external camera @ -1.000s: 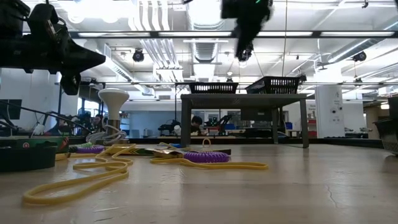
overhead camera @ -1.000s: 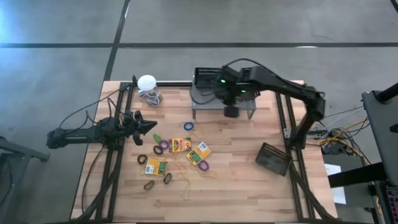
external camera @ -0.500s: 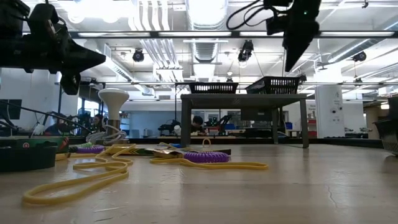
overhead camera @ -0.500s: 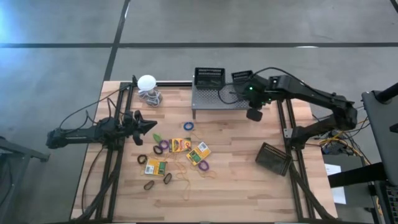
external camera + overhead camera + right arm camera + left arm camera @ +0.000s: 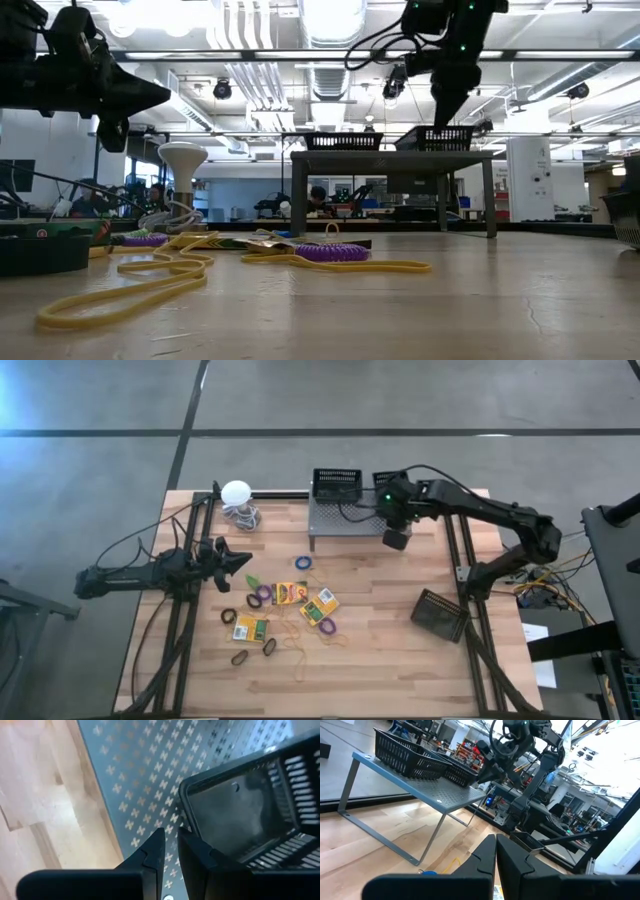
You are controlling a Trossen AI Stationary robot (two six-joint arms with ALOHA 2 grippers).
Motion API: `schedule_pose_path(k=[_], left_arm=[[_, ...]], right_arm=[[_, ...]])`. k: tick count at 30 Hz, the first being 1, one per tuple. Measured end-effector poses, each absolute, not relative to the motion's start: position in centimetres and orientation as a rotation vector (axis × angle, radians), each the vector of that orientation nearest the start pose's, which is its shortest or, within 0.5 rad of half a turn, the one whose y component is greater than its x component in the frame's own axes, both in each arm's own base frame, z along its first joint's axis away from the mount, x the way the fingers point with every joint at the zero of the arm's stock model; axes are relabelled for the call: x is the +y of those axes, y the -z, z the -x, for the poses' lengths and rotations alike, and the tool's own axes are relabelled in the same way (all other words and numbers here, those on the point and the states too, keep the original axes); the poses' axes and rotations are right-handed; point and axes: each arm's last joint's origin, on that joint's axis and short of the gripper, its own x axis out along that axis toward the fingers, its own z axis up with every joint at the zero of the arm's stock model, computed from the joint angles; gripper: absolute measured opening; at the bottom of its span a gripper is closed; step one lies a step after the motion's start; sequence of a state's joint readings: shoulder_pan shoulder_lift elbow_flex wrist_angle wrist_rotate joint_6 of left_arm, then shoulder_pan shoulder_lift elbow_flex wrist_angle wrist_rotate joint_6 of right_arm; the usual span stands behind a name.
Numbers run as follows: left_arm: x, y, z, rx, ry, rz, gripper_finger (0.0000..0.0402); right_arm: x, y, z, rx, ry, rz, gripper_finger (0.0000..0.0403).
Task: Pick & Place Office Desk Supplies
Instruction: Adjust the right black bin on the shelf
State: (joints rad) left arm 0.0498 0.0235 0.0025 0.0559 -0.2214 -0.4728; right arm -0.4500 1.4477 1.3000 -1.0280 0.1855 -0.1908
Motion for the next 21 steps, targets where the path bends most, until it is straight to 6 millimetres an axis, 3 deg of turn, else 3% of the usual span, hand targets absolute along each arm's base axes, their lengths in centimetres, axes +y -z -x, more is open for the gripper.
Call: schedule_pose_path(k=[7,13,17,21], left_arm=[[1.1,-16.8,-9.8,-0.098,-0.258,0.473,0.0019],[1.1,-16.8,-9.8,-0.098,-0.258,0.473,0.0019],[1.1,-16.8,-9.8,-0.098,-0.258,0.473,0.0019],[1.1,-16.8,-9.8,-0.098,-0.257,0.473,0.0019]], right_arm=[[-12.5,-32.2,-25.1,1.138,0.446,0.04,0.0047],[-12.2,-35.8,-23.4,1.023,0.512,0.043,0.0047],[-15.5,-36.3,-20.9,1.002,0.744,-0.06,0.0047],[-19.3,-35.0,-18.3,1.016,0.934,-0.224,0.0047]])
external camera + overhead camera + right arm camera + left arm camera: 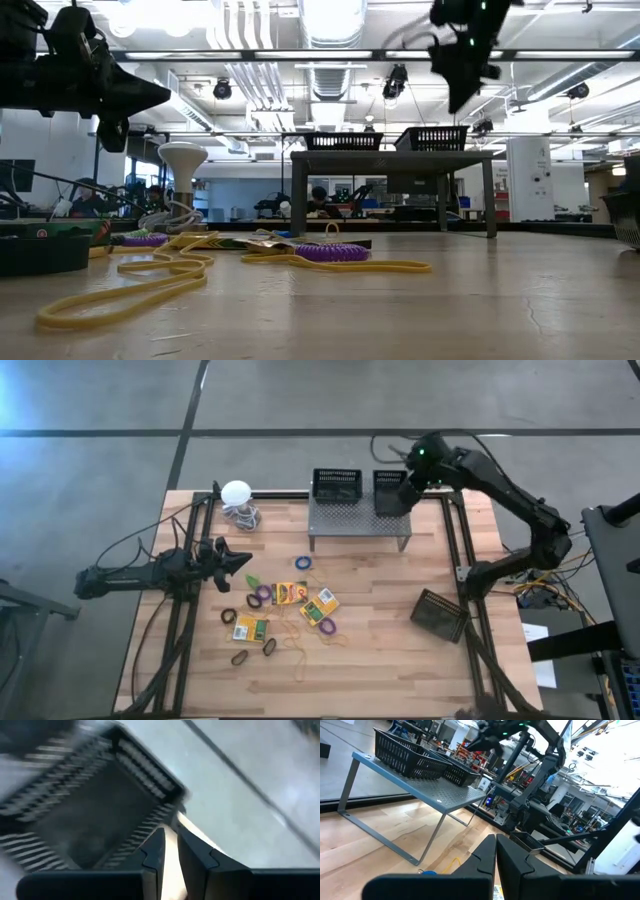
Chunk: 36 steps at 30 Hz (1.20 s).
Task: Pick & Place Office Desk Supplies
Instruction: Adjust the right black bin on the shelf
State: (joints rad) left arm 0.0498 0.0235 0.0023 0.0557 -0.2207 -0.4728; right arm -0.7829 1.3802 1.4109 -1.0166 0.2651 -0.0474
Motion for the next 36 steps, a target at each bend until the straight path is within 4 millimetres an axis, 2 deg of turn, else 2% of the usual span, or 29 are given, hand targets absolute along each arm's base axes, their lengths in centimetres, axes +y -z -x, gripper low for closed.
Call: schedule_pose_path(k=[2,5,10,19,24,30,36], left_arm=[[1.1,-16.8,-9.8,-0.098,-0.257,0.473,0.0019],[1.1,-16.8,-9.8,-0.097,-0.255,0.473,0.0019],[1.1,-16.8,-9.8,-0.097,-0.255,0.473,0.0019],[1.1,-16.8,-9.8,-0.097,-0.254,0.473,0.0019],[1.1,-16.8,-9.8,-0.097,-0.254,0.474,0.0019],[1.1,-16.8,-9.8,-0.097,-0.254,0.474,0.0019],[1.1,-16.8,-9.8,-0.097,-0.254,0.474,0.0019]], right_arm=[[-20.6,-34.1,-17.5,1.032,0.963,-0.293,0.0047],[-21.4,-33.3,-17.1,1.027,0.899,-0.377,0.0047],[-21.2,-32.7,-17.7,1.028,0.838,-0.405,0.0047],[-20.6,-33.0,-18.0,1.022,0.857,-0.399,0.0047],[-21.4,-32.3,-17.4,1.061,0.958,-0.396,0.0047],[-21.9,-31.2,-17.7,1.091,0.939,-0.406,0.0047],[-21.9,-31.1,-17.8,1.096,0.931,-0.399,0.0047]])
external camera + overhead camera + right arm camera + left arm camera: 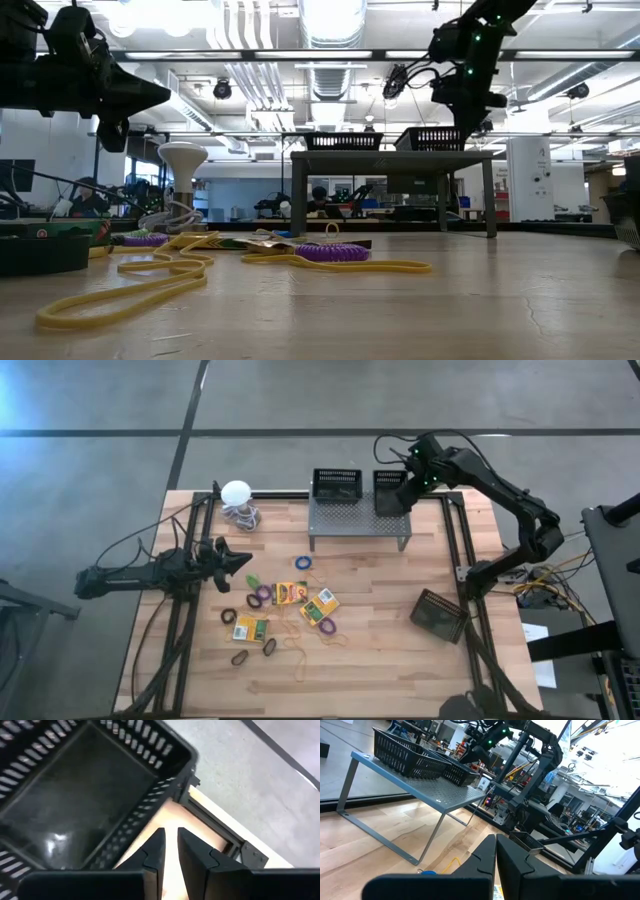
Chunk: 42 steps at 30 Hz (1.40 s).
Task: Pick & Place Office Desk Supplies
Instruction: Adjust the right black bin on the shelf
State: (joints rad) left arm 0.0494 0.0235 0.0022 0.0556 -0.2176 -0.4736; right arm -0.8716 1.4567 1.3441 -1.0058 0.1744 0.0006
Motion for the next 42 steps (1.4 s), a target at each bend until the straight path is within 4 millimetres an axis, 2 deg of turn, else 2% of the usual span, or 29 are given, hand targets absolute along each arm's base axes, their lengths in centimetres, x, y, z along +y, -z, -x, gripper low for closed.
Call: schedule_pose_path(k=[14,37,42], left_arm=[[1.1,-16.8,-9.8,-0.097,-0.254,0.474,0.0019],[1.1,-16.9,-9.8,-0.105,-0.252,0.475,0.0019],[1.1,-16.9,-9.8,-0.106,-0.252,0.482,0.0019]], right_arm=[[-21.6,-31.4,-18.0,1.039,0.848,-0.449,0.0047],[-21.9,-31.8,-18.6,0.982,0.823,-0.4,0.0047],[-20.7,-33.0,-18.4,0.945,0.829,-0.356,0.0047]])
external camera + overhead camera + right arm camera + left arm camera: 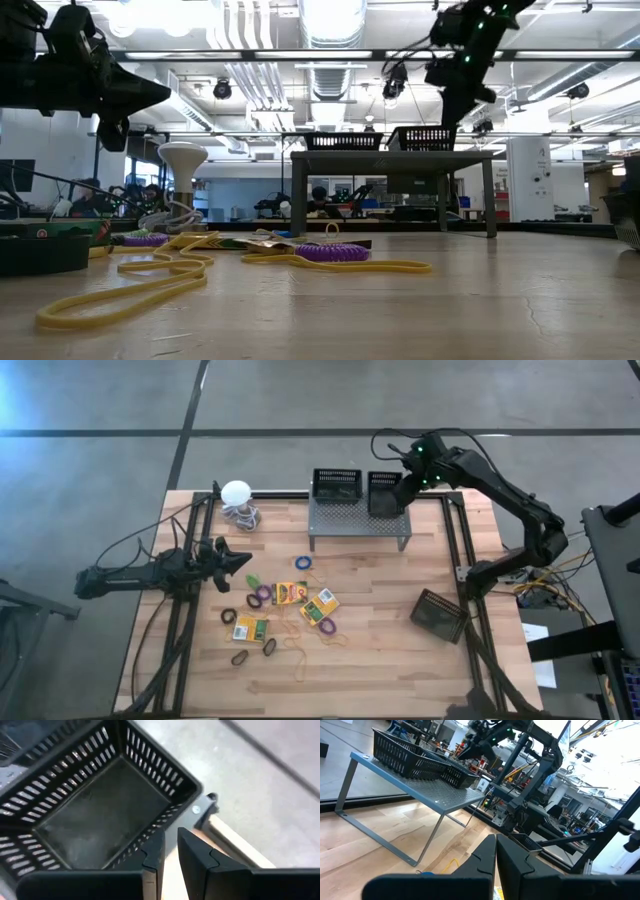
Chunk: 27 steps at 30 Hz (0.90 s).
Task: Pick & Place Office Desk Supplies
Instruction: Adjust the right black bin on the shelf, then put the black bin on the shelf
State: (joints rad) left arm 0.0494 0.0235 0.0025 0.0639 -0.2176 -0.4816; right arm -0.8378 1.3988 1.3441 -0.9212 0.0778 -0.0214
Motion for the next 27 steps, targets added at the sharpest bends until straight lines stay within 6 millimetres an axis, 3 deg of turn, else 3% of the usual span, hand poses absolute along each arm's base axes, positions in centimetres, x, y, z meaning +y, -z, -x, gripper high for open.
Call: schedule_pose_path(k=[5,12,15,19,23,27], left_arm=[[1.1,-16.9,-9.8,-0.106,-0.251,0.483,0.0019],[1.1,-16.9,-9.8,-0.106,-0.252,0.483,0.0019],[1.1,-16.9,-9.8,-0.106,-0.252,0.481,0.0019],[1.1,-16.9,-9.8,-0.105,-0.252,0.475,0.0019],[1.1,-16.9,-9.8,-0.104,-0.252,0.47,0.0019],[1.1,-16.9,-9.8,-0.113,-0.25,0.47,0.0019]], right_arm=[[-15.6,-34.9,-19.4,0.927,0.731,-0.232,0.0047],[-4.2,-34.6,-20.7,0.962,0.374,-0.172,0.0047],[0.3,-33.4,-20.1,1.013,0.257,-0.212,0.0048],[4.8,-30.9,-19.0,1.114,0.171,-0.367,0.0066],[7.7,-27.5,-17.6,1.27,0.197,-0.493,0.0117],[9.3,-24.8,-15.9,1.381,0.245,-0.523,0.0176]])
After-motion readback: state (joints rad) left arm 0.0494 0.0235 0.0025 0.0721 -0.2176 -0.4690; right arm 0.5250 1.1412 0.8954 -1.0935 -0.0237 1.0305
